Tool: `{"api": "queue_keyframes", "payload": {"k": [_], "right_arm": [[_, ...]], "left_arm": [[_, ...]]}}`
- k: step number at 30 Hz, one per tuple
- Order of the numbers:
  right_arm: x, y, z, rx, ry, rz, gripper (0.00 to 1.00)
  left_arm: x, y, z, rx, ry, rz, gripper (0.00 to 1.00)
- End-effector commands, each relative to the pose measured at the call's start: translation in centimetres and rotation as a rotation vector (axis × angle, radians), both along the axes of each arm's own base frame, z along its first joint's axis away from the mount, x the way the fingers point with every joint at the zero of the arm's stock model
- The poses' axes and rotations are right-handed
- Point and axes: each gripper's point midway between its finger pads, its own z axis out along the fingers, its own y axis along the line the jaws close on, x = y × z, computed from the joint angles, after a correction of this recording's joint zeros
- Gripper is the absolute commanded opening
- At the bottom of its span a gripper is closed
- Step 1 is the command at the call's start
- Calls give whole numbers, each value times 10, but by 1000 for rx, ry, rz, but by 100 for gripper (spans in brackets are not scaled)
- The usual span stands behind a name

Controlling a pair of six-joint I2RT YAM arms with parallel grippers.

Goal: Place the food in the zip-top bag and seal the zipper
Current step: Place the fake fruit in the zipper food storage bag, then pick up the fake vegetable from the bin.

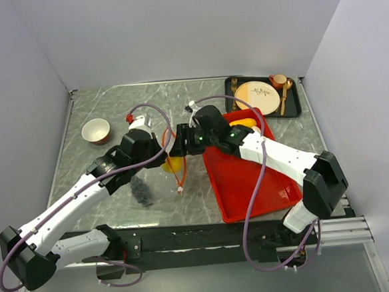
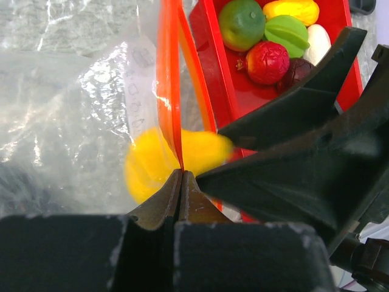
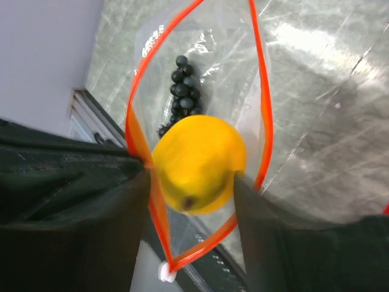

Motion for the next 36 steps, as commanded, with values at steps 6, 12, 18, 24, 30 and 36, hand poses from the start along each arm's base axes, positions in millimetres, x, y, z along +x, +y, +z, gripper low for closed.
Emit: {"api": "queue_keyframes", "payload": {"k": [6, 12, 18, 24, 30, 36], "right_arm": [[17, -35, 43, 9, -164, -104, 86], [56, -119, 36, -64, -185, -382, 89], [69, -190, -25, -360, -111, -538, 90], [72, -257, -70, -584, -26, -735, 98], [81, -292, -73, -645, -33, -824, 100], [94, -314, -87, -661, 7, -837, 94]], "left_arm": [[2, 3, 15, -26, -56, 21, 1], [2, 4, 13, -20, -52, 20, 1], [4, 2, 13, -8, -50, 13, 1], [5, -2, 12, -23, -45, 8, 1], [7, -4, 11, -4, -41, -2, 1], [9, -7, 9, -3, -34, -7, 1]]}}
